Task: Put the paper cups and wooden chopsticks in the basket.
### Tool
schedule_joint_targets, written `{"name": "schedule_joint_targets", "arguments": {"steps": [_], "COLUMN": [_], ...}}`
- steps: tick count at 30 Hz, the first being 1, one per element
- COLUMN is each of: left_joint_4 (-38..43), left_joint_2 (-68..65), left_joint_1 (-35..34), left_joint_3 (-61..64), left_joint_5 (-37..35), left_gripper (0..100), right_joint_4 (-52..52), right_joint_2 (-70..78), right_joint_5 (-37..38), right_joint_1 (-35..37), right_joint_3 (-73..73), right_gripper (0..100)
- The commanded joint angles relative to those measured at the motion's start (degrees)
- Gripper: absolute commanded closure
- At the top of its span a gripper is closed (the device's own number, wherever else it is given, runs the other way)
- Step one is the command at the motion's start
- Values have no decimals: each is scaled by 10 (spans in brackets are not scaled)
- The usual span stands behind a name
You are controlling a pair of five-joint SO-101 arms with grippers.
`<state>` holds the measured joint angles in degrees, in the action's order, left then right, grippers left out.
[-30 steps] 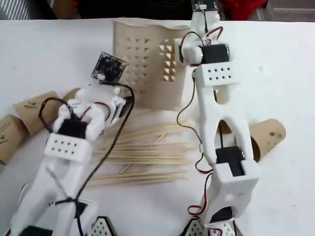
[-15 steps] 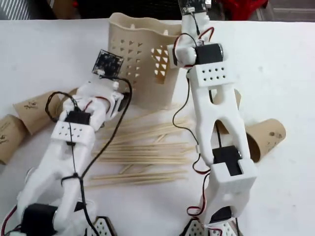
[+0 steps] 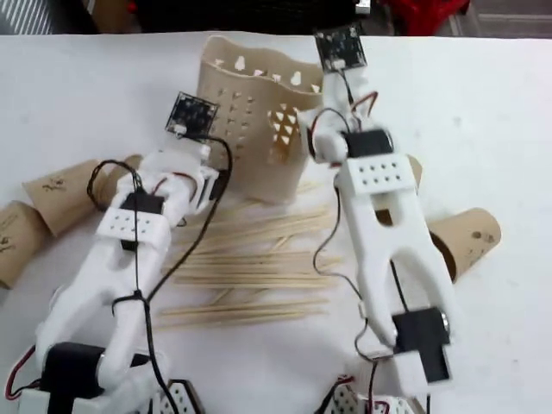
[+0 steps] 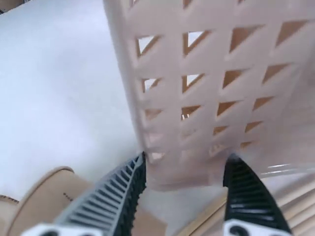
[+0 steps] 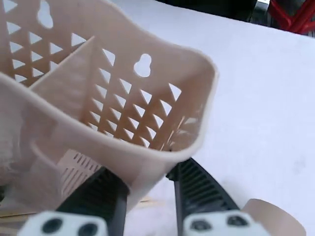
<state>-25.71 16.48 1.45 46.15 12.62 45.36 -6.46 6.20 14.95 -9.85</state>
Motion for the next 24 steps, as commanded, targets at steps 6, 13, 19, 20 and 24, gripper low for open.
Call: {"name": "schedule_joint_targets", "arguments": {"steps": [6, 13, 19, 20, 24], "left_joint_4": [16, 29, 26, 26, 26], "left_joint_2": [0, -59, -80, -80, -81], "left_joint_1": [-1, 3, 2, 1, -1], "left_joint_3": [-10, -33, -47, -47, -47], "left_joint_5": [-8, -9, -9, -9, -9], "left_gripper": [742, 742, 741, 742, 743], "right_joint_4": [-44, -194, -230, -228, -225], "right_joint_2": [-91, -100, -125, -127, -131], "right_joint_5": [59, 91, 97, 97, 97], "right_joint_1": [40, 39, 42, 42, 40], "right_joint_3": [-31, -181, -251, -252, -274], "right_gripper": [981, 981, 981, 981, 981]}}
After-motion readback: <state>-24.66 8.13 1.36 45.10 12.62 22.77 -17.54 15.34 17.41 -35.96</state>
